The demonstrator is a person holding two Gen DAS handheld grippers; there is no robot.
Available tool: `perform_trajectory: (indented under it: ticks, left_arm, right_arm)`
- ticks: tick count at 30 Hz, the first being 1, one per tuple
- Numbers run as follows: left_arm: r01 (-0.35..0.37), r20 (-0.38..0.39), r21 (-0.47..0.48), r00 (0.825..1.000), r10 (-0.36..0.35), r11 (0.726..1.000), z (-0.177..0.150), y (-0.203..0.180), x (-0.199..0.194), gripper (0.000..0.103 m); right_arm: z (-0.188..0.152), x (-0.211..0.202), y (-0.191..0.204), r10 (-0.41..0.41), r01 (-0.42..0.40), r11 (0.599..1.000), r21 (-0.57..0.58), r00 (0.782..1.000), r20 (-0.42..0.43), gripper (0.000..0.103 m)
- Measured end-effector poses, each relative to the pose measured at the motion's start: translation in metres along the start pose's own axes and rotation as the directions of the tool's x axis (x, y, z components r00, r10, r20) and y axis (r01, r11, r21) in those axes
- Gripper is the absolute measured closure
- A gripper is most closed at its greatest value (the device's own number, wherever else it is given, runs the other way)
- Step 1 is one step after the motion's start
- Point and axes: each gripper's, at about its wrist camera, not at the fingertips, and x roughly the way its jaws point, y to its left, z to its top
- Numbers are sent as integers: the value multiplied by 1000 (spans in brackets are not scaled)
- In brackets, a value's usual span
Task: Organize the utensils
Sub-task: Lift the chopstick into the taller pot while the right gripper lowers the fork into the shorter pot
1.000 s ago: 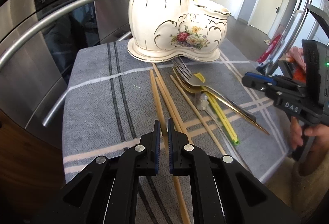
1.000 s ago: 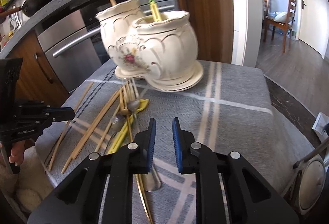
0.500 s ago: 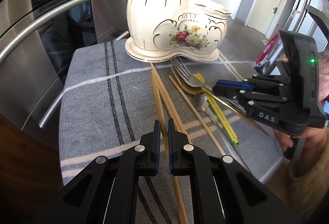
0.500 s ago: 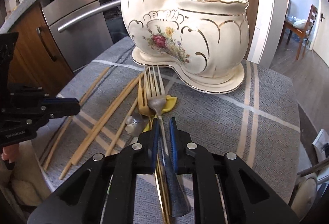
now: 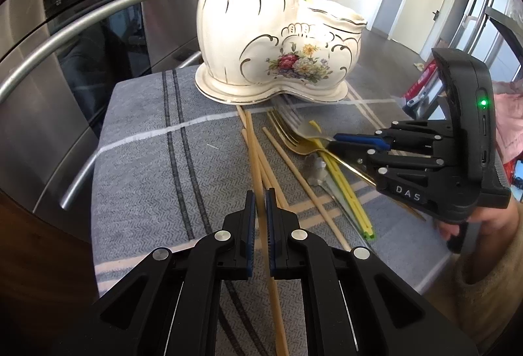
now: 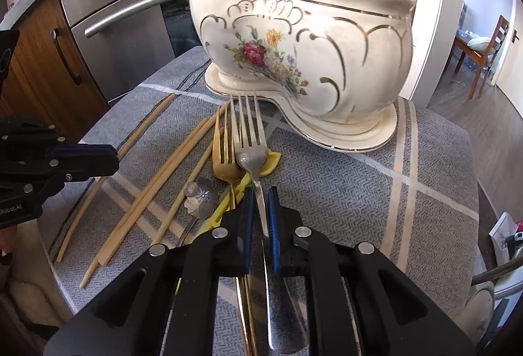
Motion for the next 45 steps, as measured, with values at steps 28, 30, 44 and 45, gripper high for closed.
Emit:
perform_trajectory:
  ticks: [28, 30, 44, 45]
  left_arm:
    - [-34, 86, 0, 996, 34, 999, 2, -3, -31, 97]
    - [-42, 102, 3, 994, 41, 999, 2, -3, -35, 97]
    - [-47, 360, 7, 932, 42, 999, 14, 2, -92, 98]
    - [-45, 374, 9, 927, 39, 999, 17, 2, -96, 98]
  right_arm:
    - [-13, -95, 2, 27, -16, 999, -32, 931, 365, 98]
    - [-14, -108, 1, 33, -21, 999, -32, 910, 413, 98]
    - [-13, -145, -18, -80, 21, 995, 101, 774, 629, 98]
    - [-9, -145, -20, -78, 16, 994, 105, 776, 625, 98]
